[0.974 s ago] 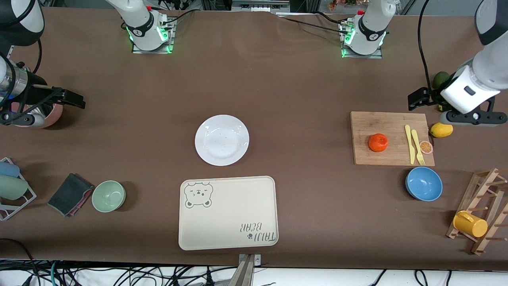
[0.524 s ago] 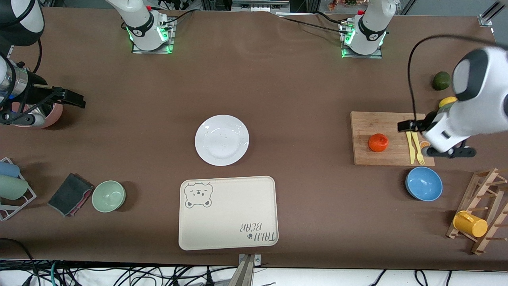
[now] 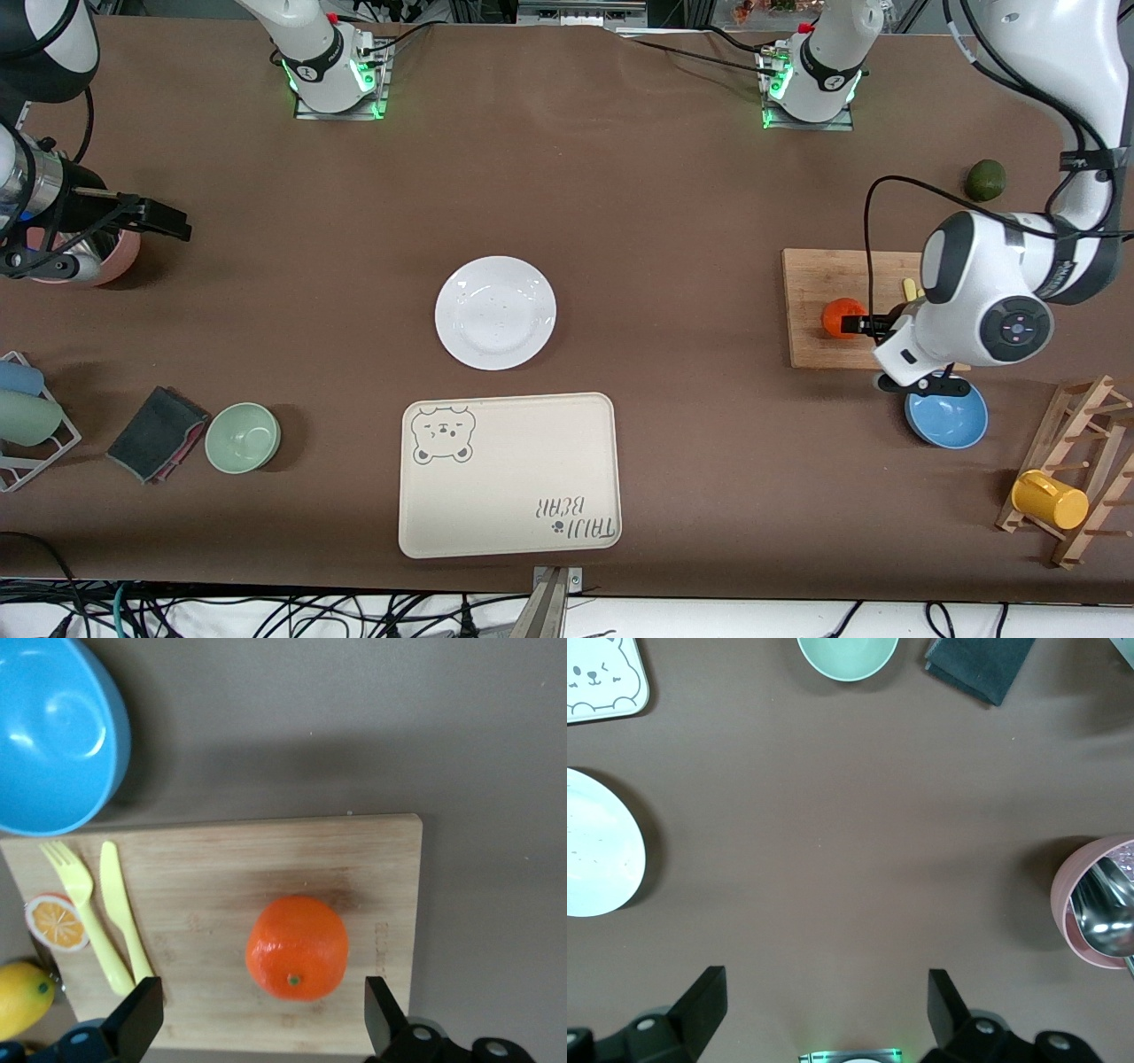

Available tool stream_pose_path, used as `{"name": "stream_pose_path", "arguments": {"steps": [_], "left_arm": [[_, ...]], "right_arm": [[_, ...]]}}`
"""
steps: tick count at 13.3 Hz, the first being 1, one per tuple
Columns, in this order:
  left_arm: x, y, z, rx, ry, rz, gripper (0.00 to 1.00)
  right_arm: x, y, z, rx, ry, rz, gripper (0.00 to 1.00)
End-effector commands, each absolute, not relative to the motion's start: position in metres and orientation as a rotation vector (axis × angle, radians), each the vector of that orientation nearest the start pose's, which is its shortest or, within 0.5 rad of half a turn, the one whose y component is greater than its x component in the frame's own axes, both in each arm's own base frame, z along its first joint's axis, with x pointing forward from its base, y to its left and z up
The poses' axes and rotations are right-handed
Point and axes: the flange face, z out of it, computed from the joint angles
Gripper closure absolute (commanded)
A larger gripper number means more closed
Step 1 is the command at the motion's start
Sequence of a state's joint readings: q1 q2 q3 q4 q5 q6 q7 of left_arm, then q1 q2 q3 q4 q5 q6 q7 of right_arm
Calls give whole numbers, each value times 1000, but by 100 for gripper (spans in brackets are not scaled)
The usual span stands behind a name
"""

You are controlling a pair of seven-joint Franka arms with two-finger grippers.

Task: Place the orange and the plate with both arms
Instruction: 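Lower the left gripper onto the orange on the cutting board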

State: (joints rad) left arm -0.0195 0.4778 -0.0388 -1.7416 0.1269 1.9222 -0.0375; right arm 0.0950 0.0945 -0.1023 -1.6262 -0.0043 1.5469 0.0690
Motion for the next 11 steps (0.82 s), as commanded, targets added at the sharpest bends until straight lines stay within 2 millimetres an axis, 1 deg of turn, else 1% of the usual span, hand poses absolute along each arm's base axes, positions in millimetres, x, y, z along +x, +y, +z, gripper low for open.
{"name": "stream_pose_path", "arguments": {"steps": [1,8,11], "left_arm": [[608,-28,251,-2998,161,353,0],[605,-30,218,-3024,160,308,0],[606,-29,209,-3028,161,299,0]], "right_arm": [[570,-4,547,-3130,107,276,0],[570,-4,547,-3130,107,276,0],[570,-4,547,-3130,107,276,0]]}}
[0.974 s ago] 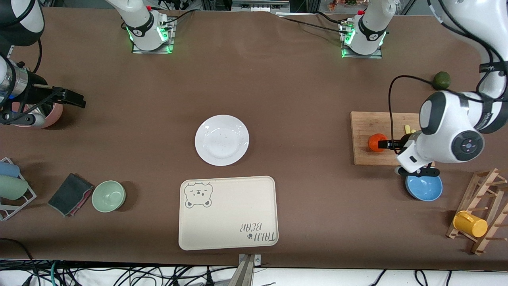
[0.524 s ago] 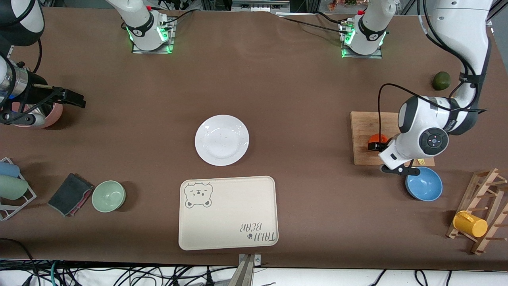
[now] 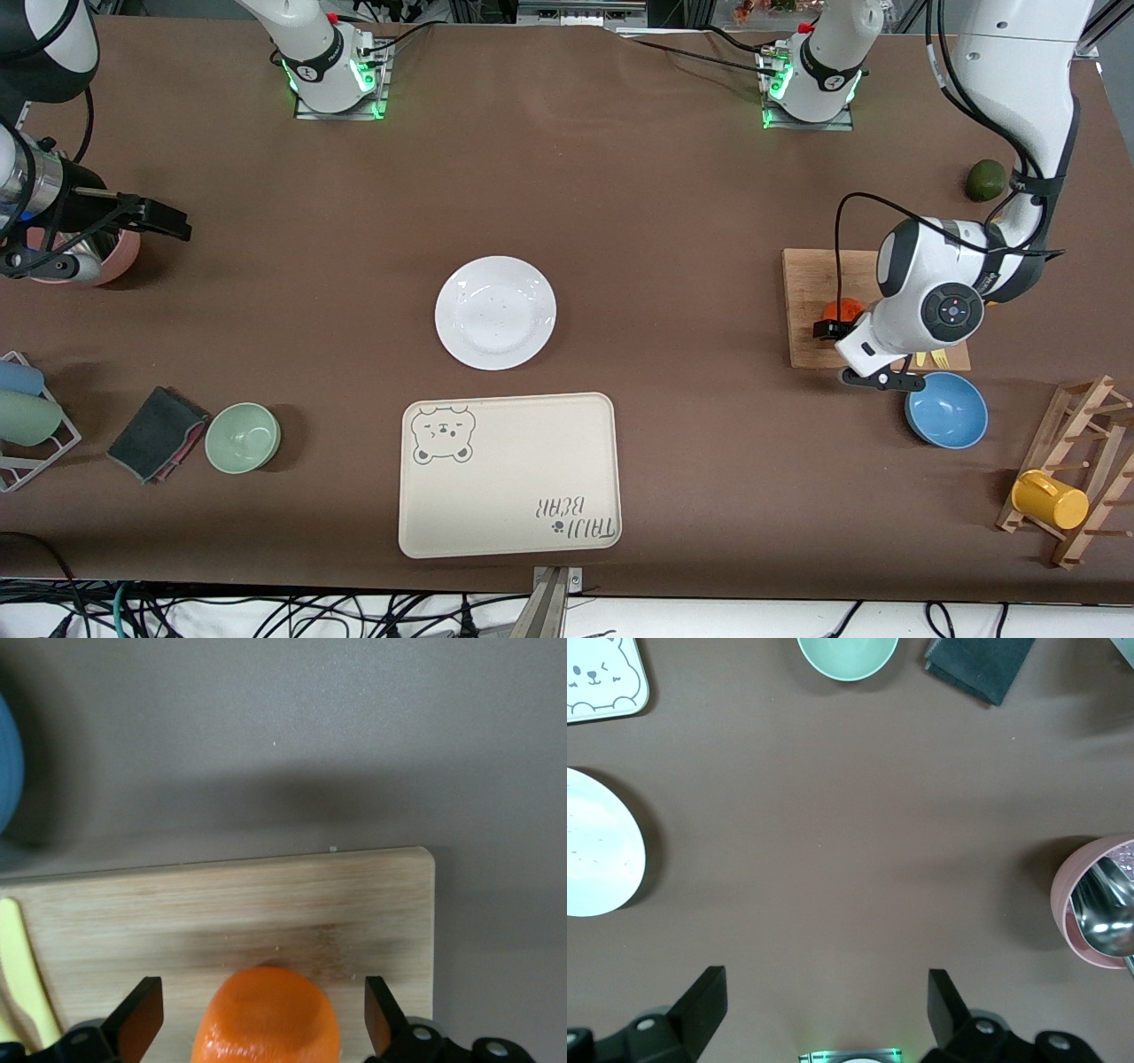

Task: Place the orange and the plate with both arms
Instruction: 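Close the left gripper on the orange and lift it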

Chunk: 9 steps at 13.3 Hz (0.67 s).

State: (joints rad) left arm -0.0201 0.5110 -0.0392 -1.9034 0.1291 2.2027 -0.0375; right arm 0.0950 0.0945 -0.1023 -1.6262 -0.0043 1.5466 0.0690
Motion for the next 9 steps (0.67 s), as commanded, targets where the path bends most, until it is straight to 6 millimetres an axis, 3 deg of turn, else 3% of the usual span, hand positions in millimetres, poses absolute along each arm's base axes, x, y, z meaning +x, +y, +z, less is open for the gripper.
{"name": "stream_pose_path", "arguments": {"steps": [1,6,9], "left_arm": [[606,-29,208,-3030,161,290,0],[591,-27,199,-3026,168,330,0],[582,-27,207,-3020,167,355,0]], "right_arm": [[570,-4,547,-3130,107,276,0],[570,-4,547,-3130,107,279,0],[570,-4,547,-3130,107,279,0]]}}
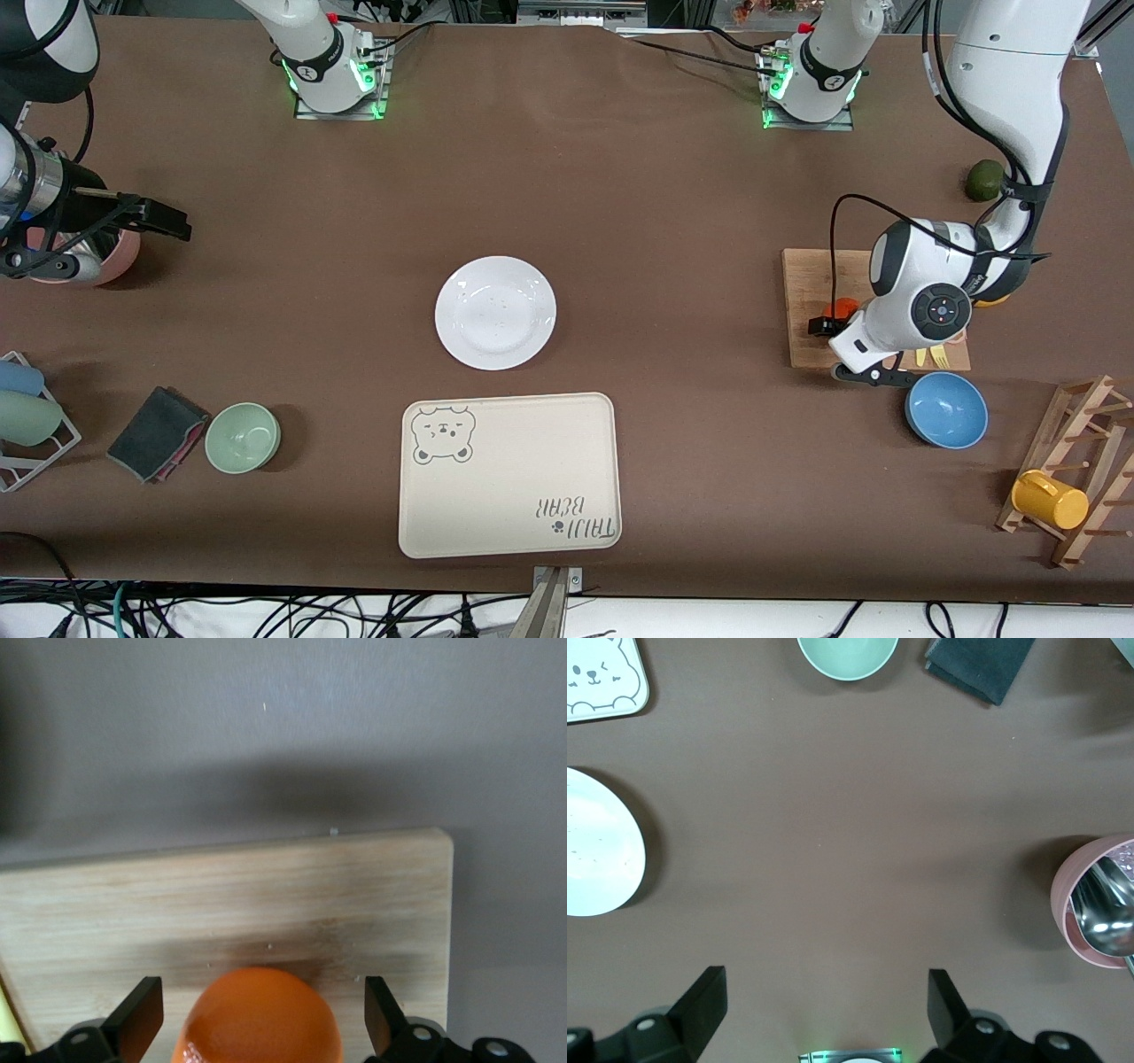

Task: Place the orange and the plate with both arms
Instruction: 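Close the left gripper on the orange and lift it, then carry the orange with the left gripper onto the white plate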

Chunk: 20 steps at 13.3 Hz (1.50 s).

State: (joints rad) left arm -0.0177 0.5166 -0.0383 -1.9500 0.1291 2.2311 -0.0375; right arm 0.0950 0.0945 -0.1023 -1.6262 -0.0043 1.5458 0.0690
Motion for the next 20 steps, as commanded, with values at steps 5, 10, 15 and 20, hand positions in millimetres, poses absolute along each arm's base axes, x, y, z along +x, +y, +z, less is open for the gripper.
{"name": "stream_pose_path", "arguments": {"steps": [5,10,15,20], "left_arm": [[569,-25,196,-3006,164,440,0],[569,-25,196,-3006,164,440,0],[580,-42,219,-3011,176,392,68],[620,-109,295,-3061,93,377,70]], "right_arm": [[570,-4,547,-3130,107,279,0],[570,-4,547,-3130,107,279,0],[570,-4,547,-3130,107,279,0],[570,-4,547,-3130,107,279,0]]}}
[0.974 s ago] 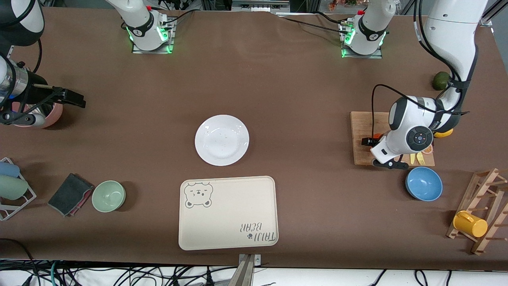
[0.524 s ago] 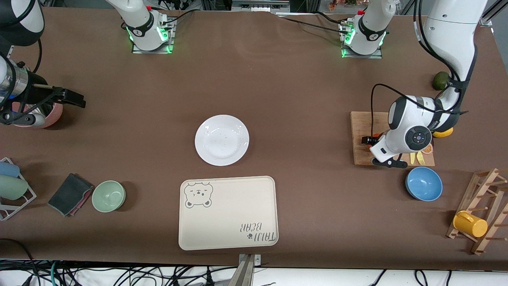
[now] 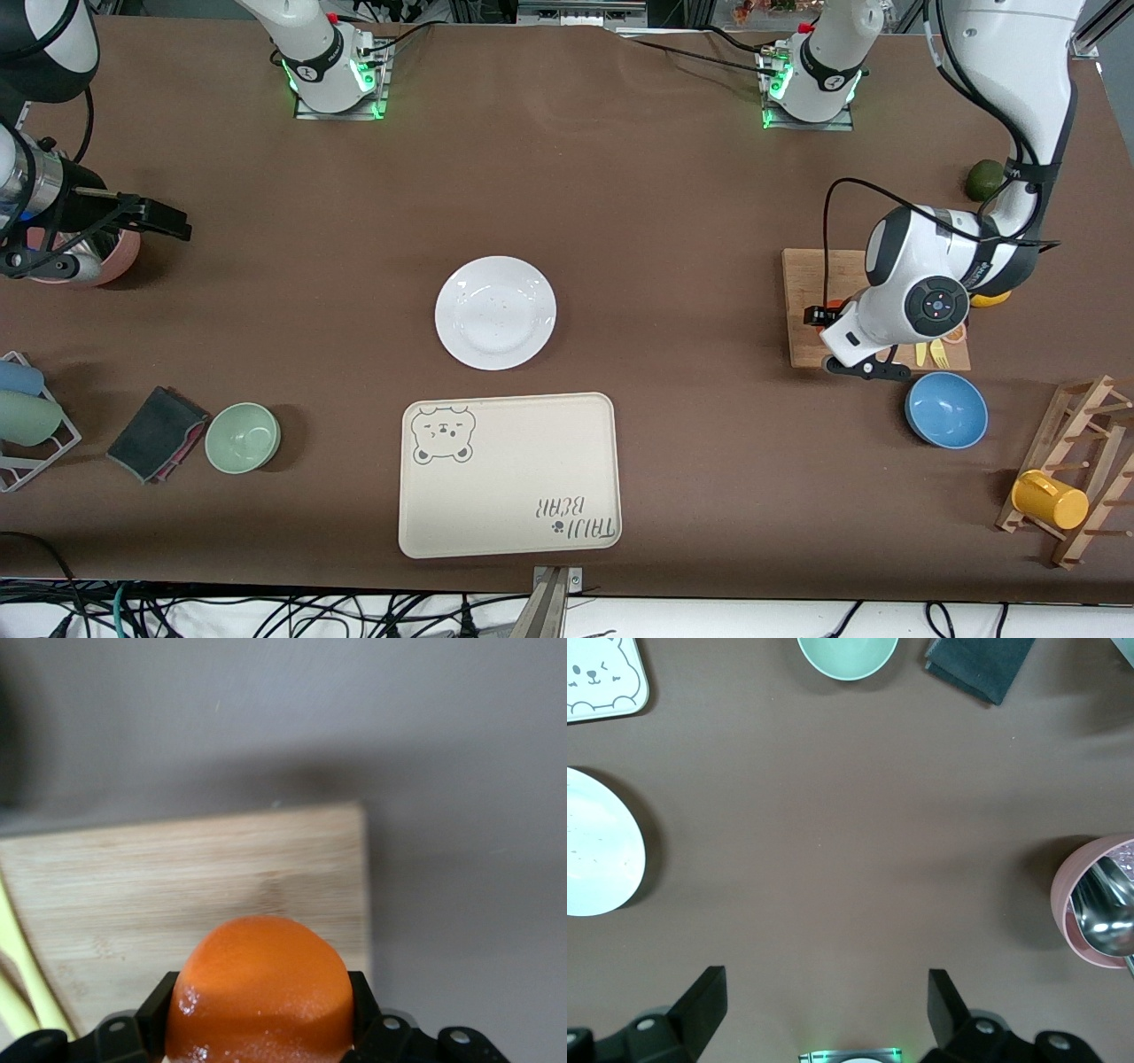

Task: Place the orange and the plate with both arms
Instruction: 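Carry the orange with the left gripper onto the white plate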

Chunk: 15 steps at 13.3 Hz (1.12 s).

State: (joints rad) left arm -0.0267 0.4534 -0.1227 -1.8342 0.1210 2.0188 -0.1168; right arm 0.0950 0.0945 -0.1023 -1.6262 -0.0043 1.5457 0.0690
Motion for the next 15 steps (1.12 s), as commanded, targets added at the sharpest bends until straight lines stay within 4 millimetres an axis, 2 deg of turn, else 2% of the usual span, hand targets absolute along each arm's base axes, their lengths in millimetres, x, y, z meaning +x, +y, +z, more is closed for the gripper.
{"name": "stream_pose_path", "arguments": {"steps": [1,4,6,8,10,12,15], "left_arm": [[625,-123,304,-3103,35,362,70],[621,-187,304,-3153,-81,375,69],[627,-245,313,-3201,-210,357,69],[618,-303,310,-3184,-335,352,68],[614,-349,309,-3170,-480,336,68],[600,-395,304,-3169,-578,331,68],[584,-453,292,-3274,-775,276,68]], "right_arm": [[570,-4,547,-3130,107,279,0],[570,-4,547,-3130,107,279,0],[570,-4,547,-3130,107,279,0],[570,-4,547,-3130,107,279,0],[570,-4,547,-3130,107,279,0],[570,-4,547,-3130,105,279,0],[570,-4,547,-3130,105,279,0]]}}
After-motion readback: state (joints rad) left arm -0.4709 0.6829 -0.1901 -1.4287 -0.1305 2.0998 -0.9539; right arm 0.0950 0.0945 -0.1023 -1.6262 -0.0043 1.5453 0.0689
